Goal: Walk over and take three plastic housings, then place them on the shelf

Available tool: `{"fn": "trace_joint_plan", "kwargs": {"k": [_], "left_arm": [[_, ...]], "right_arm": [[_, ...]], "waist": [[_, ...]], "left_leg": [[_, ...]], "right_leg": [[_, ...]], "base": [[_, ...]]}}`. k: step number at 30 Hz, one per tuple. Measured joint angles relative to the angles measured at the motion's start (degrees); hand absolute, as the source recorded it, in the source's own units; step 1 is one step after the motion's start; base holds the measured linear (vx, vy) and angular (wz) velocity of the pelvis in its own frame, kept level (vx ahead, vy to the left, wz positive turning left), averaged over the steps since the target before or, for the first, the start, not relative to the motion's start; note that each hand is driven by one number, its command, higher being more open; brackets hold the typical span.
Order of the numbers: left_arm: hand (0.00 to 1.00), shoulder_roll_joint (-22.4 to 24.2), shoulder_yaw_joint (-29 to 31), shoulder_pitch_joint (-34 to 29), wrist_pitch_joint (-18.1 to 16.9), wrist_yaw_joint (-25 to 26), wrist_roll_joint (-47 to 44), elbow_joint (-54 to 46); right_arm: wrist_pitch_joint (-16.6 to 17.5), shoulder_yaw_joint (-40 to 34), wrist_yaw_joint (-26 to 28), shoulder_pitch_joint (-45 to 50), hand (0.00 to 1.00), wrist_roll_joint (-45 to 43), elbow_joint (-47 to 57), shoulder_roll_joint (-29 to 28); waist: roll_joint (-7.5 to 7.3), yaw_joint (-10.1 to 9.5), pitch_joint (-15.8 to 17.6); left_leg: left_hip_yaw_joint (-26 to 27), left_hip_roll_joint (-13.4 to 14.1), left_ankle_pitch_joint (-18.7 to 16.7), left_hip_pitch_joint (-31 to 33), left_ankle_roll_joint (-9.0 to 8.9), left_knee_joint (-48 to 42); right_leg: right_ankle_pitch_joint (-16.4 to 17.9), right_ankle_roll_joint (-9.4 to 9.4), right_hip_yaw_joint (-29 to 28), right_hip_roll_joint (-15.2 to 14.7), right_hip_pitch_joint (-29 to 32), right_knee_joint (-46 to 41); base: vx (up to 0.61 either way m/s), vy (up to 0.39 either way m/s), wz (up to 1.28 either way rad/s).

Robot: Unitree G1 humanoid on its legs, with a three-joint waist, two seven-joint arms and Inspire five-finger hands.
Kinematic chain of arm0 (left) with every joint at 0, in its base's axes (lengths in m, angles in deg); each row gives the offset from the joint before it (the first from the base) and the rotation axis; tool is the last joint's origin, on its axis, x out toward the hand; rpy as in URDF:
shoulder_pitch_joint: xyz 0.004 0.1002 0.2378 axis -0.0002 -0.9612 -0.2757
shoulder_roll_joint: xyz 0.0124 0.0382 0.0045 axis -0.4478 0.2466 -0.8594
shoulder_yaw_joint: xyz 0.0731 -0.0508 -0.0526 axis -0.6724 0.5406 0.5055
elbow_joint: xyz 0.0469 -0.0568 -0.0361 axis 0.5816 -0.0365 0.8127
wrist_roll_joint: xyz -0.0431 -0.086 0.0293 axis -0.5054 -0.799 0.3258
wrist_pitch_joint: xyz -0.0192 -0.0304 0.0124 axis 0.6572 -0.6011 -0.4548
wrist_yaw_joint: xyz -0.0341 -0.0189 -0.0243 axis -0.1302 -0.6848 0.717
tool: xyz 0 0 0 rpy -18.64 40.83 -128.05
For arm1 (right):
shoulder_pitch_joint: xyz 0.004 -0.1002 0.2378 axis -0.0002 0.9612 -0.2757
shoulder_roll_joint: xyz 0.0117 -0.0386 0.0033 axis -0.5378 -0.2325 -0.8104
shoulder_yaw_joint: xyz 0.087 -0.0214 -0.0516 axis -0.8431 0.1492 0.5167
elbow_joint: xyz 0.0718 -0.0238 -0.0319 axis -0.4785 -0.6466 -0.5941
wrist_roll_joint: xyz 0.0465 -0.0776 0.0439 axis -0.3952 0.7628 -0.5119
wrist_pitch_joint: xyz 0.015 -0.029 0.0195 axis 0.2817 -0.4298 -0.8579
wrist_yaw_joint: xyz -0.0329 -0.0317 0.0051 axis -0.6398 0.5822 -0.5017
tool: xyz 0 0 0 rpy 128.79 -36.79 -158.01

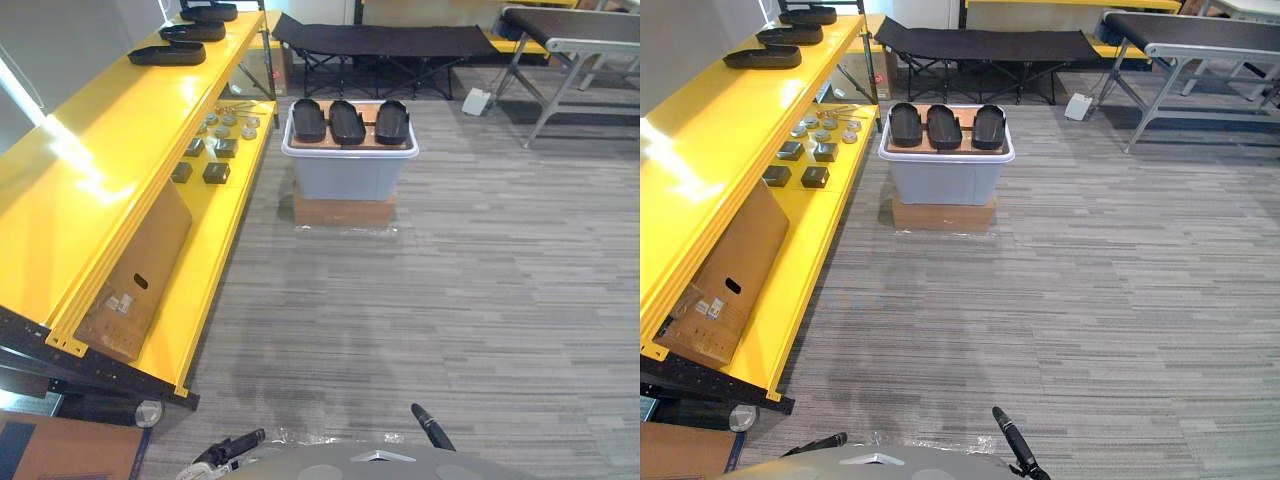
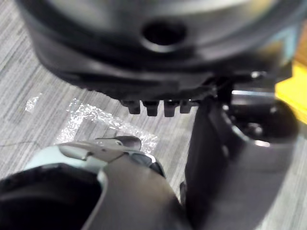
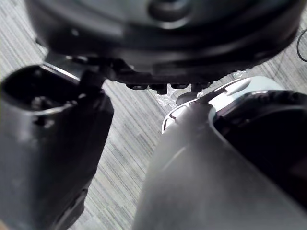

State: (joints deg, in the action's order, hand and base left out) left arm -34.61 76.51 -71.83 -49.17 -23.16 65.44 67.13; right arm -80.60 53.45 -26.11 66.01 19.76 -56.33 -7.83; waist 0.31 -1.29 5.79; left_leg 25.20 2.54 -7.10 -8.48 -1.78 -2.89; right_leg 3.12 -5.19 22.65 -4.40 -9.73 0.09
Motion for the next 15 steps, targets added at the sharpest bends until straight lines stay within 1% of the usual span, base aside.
{"fn": "trace_joint_plan", "kwargs": {"k": [2, 5, 8, 12, 13, 15], "left_arm": [[1.00, 0.0, 0.0, 0.0, -0.1, 0.0, 0.2, 0.3], [1.00, 0.0, 0.0, 0.0, -1.3, -0.1, 0.3, 0.7], [1.00, 0.0, 0.0, 0.0, -2.3, -0.3, 0.3, 0.6], [1.00, -0.1, -0.1, 0.2, -2.3, -0.4, 0.2, 0.5], [1.00, -0.1, -0.1, 0.2, -2.3, -0.4, 0.1, 0.4], [1.00, -0.1, -0.1, 0.2, -2.3, -0.3, 0.1, 0.4]], "right_arm": [[0.6, -0.5, 0.0, 0.0, 1.00, 0.2, 0.0, -0.3], [2.8, -1.4, 0.3, -0.3, 1.00, 3.4, -0.3, -0.9], [4.4, -1.4, 0.4, -0.5, 1.00, 4.6, -0.5, -1.2], [6.3, -1.3, 0.3, -0.9, 1.00, 4.5, -0.5, -1.4], [6.4, -1.3, 0.3, -0.9, 1.00, 4.5, -0.5, -1.4], [7.7, -1.2, -0.2, -0.9, 1.00, 4.7, -0.5, -1.5]], "waist": [[-0.01, 0.03, 0.1], [-0.25, 0.04, 0.1], [-0.59, 0.05, 0.6], [-0.60, 0.30, 2.1], [-0.63, 0.30, 2.1], [-0.79, 0.24, 2.2]], "left_leg": [[0.4, -0.1, 0.2, -1.7, -0.28, 1.3], [0.3, -0.3, 0.9, -2.9, -1.40, 3.2], [0.0, -0.7, 1.5, -3.1, -1.65, 4.3], [-0.5, -1.5, 2.4, -3.2, -1.67, 5.6], [-0.6, -1.5, 2.5, -3.2, -1.62, 5.7], [-0.9, -1.9, 2.9, -3.5, -1.63, 6.4]], "right_leg": [[-0.1, -0.17, 1.0, 0.2, -1.0, 0.1], [-0.3, -0.51, 2.1, 0.3, -1.5, 0.1], [-0.3, -0.50, 2.5, 0.1, -1.4, 0.1], [-0.4, -0.47, 3.7, -0.4, -1.3, 0.1], [-0.4, -0.47, 3.7, -0.4, -1.3, 0.1], [-0.4, -0.40, 3.8, -0.6, -1.4, 0.1]], "base": [[0.07, 0.007, -0.06], [0.03, 0.022, 0.02], [0.01, 0.023, 0.07], [-0.02, 0.033, 0.12], [-0.03, 0.041, 0.08], [-0.03, 0.035, 0.04]]}}
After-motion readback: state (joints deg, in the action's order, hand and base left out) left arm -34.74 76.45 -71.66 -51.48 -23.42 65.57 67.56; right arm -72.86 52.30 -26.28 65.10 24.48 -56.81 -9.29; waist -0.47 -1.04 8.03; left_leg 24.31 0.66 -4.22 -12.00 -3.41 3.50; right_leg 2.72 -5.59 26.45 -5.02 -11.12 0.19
